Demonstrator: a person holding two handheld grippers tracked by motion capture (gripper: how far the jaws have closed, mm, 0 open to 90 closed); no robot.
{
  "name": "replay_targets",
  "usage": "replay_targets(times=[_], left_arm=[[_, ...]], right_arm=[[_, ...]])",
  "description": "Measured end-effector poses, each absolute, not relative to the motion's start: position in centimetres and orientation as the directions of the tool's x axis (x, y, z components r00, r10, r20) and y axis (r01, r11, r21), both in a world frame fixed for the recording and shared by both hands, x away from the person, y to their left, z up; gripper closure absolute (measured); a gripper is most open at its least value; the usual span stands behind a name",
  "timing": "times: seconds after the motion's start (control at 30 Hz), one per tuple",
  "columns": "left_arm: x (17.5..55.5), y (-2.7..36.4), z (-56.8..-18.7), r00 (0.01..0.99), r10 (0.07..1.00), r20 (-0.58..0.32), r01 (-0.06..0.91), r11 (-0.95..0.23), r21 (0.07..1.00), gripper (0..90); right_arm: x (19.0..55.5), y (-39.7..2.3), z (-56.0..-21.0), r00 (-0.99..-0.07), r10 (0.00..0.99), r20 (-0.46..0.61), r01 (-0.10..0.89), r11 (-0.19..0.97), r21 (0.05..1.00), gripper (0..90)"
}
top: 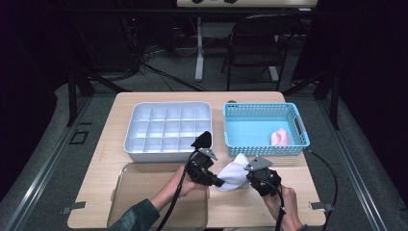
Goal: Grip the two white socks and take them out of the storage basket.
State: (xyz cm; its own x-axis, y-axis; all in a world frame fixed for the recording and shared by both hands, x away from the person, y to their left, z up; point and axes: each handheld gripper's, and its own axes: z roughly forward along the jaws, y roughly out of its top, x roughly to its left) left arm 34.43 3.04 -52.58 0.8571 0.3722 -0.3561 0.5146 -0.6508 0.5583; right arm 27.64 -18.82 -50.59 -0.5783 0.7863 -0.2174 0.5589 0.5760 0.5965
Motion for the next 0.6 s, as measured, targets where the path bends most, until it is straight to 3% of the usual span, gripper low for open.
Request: replay_targets(times=[0.13, 0.33, 0.6], left_arm=[[34.7, 4.8, -53.3, 0.836, 0.411, -0.362, 0.547, -0.663, 0.511, 82.9], [35.2, 6.1, -53.3, 0.822, 0.419, -0.384, 0.568, -0.637, 0.521, 82.9], [35.2, 6.0, -53.3, 0.821, 0.414, -0.393, 0.570, -0.634, 0.523, 82.8]], right_arm=[[28.2, -18.0, -52.2, -0.663, 0.746, -0.064, 0.593, 0.575, 0.563, 77.6], [28.9, -18.6, -52.8, -0.664, 0.741, 0.101, 0.641, 0.494, 0.588, 47.3], [30.5, -19.1, -55.6, -0.594, 0.761, 0.261, 0.734, 0.380, 0.563, 36.8]])
